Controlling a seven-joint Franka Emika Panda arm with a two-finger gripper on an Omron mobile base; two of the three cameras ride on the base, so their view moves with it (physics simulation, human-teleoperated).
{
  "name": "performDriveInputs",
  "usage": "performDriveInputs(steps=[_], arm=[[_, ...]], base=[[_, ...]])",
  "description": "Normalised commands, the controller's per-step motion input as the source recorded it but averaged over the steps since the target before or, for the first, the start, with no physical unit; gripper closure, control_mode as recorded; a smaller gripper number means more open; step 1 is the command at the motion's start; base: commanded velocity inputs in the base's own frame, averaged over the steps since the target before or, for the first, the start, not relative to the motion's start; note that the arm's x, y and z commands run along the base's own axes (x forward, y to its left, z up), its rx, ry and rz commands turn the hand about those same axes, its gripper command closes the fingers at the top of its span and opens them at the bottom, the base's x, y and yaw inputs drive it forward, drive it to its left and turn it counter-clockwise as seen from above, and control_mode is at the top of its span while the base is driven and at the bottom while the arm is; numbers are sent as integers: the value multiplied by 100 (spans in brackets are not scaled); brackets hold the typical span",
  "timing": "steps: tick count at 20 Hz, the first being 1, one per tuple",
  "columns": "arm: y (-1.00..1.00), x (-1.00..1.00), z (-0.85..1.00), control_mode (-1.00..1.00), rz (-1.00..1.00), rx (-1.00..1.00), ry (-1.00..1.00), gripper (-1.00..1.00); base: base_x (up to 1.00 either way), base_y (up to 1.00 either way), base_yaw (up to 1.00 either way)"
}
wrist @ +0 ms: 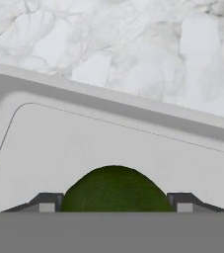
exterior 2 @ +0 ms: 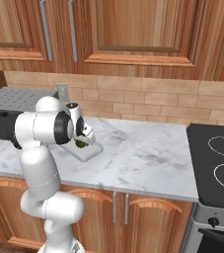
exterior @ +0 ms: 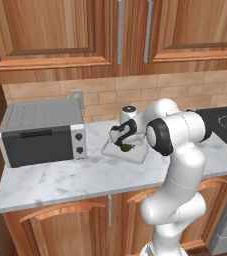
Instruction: Take the potato and lime out of the freezer and place them in the tupperware container on the counter. Then put the tupperware containing the vegetables back in the freezer.
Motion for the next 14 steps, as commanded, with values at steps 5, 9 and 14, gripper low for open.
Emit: performDriveInputs(steps=[5, 9, 14], arm=[[0, 0, -4, -100, -4, 0, 0, -100], [0, 0, 3, -100, -5, 0, -7, -100], [0, -13, 31, -100, -5, 0, -14, -100]], base=[[0, 0, 0], [0, 0, 0], [0, 0, 0]])
